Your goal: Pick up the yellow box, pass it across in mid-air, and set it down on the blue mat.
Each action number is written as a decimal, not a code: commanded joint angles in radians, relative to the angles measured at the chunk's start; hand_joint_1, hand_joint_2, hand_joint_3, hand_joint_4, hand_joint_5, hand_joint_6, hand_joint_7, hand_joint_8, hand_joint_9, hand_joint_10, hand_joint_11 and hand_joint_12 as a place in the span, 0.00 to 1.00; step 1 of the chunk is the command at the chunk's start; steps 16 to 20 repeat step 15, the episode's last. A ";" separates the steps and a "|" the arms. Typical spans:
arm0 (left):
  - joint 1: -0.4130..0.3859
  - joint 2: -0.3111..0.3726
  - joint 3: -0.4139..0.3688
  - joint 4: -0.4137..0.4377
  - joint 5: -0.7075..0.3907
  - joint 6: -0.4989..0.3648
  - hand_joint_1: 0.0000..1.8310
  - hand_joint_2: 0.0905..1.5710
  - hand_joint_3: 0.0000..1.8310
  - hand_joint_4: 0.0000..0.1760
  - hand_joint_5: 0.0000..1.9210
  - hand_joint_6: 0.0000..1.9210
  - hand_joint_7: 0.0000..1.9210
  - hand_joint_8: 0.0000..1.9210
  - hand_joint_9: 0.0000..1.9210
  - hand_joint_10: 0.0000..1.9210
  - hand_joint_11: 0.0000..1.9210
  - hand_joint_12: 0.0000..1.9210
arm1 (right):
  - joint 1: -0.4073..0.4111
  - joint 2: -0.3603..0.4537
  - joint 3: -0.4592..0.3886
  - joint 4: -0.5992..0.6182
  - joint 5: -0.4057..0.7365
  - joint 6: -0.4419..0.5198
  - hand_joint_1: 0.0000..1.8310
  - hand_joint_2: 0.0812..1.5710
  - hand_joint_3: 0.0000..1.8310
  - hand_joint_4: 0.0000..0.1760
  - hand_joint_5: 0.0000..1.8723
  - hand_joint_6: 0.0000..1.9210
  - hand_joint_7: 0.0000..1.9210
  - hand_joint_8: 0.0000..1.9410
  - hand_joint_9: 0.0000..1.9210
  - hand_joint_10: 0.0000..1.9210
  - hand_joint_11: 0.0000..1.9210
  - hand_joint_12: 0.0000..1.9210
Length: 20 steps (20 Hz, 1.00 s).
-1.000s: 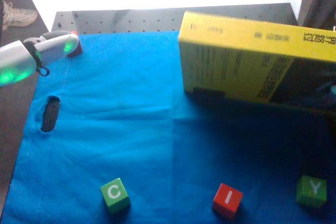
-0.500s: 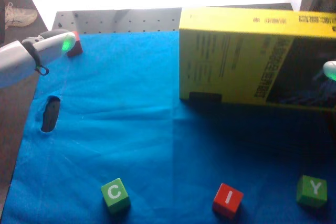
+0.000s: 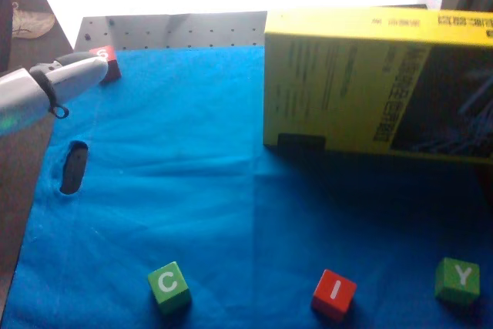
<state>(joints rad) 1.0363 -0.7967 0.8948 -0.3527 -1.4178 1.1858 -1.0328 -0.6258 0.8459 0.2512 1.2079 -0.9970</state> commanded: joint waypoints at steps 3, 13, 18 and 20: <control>0.003 0.005 -0.006 0.008 -0.154 -0.001 0.35 0.71 0.01 0.81 0.00 0.00 0.00 0.00 0.00 0.00 0.00 0.00 | -0.017 0.016 -0.022 -0.001 0.259 0.001 0.17 0.72 0.00 0.89 0.00 0.00 0.00 0.00 0.00 0.00 0.01 0.13; 0.039 0.038 -0.034 0.008 -0.254 0.000 0.26 0.77 0.01 0.95 0.00 0.00 0.00 0.00 0.00 0.00 0.01 0.01 | -0.064 0.034 -0.062 -0.012 0.394 0.001 0.18 0.83 0.00 0.38 0.00 0.00 0.00 0.00 0.06 0.01 0.00 0.15; 0.042 0.050 -0.038 0.008 -0.264 0.001 0.25 0.79 0.01 0.99 0.00 0.00 0.00 0.00 0.00 0.00 0.01 0.00 | -0.063 0.034 -0.061 -0.011 0.404 0.001 0.21 0.84 0.00 0.34 0.00 0.00 0.00 0.00 0.02 0.00 0.00 0.11; 0.042 0.050 -0.038 0.008 -0.264 0.001 0.25 0.79 0.01 0.99 0.00 0.00 0.00 0.00 0.00 0.00 0.01 0.00 | -0.063 0.034 -0.061 -0.011 0.404 0.001 0.21 0.84 0.00 0.34 0.00 0.00 0.00 0.00 0.02 0.00 0.00 0.11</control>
